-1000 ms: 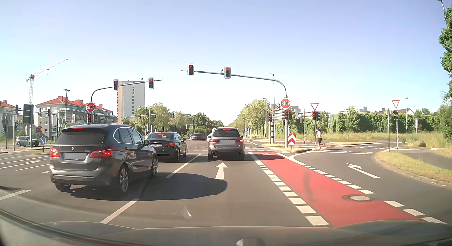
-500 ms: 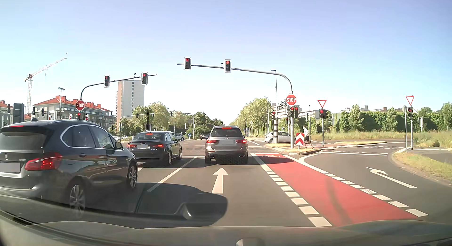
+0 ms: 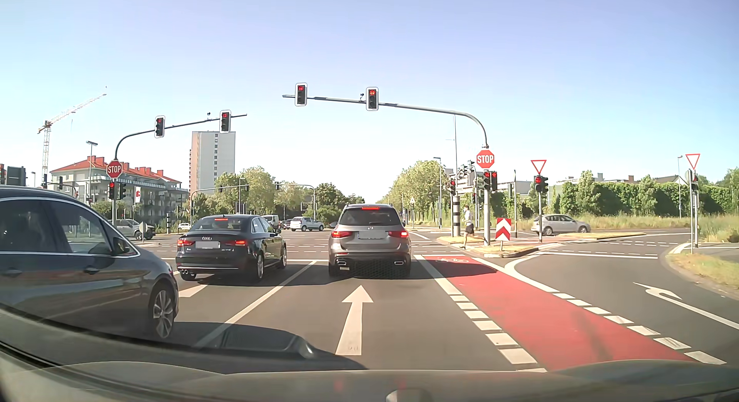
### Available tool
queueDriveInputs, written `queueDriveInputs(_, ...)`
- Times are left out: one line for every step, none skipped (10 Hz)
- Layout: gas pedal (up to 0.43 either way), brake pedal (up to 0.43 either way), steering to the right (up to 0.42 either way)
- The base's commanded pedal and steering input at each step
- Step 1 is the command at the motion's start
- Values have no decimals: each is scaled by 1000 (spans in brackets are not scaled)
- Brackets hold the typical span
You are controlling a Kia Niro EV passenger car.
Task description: Follow the waypoints while adhering to traffic rules and regulations
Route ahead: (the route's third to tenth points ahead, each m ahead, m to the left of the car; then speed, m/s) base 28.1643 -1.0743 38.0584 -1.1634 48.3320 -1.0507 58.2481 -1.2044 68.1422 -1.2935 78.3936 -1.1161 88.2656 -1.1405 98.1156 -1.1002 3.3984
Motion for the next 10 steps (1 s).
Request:
queueDriveInputs(0,183,-1)
queueDriveInputs(0,183,-1)
queueDriveInputs(0,189,0)
queueDriveInputs(0,189,-1)
queueDriveInputs(0,189,0)
queueDriveInputs(0,195,0)
queueDriveInputs(0,201,-1)
queueDriveInputs(0,201,-1)
queueDriveInputs(0,201,-1)
queueDriveInputs(0,201,-1)
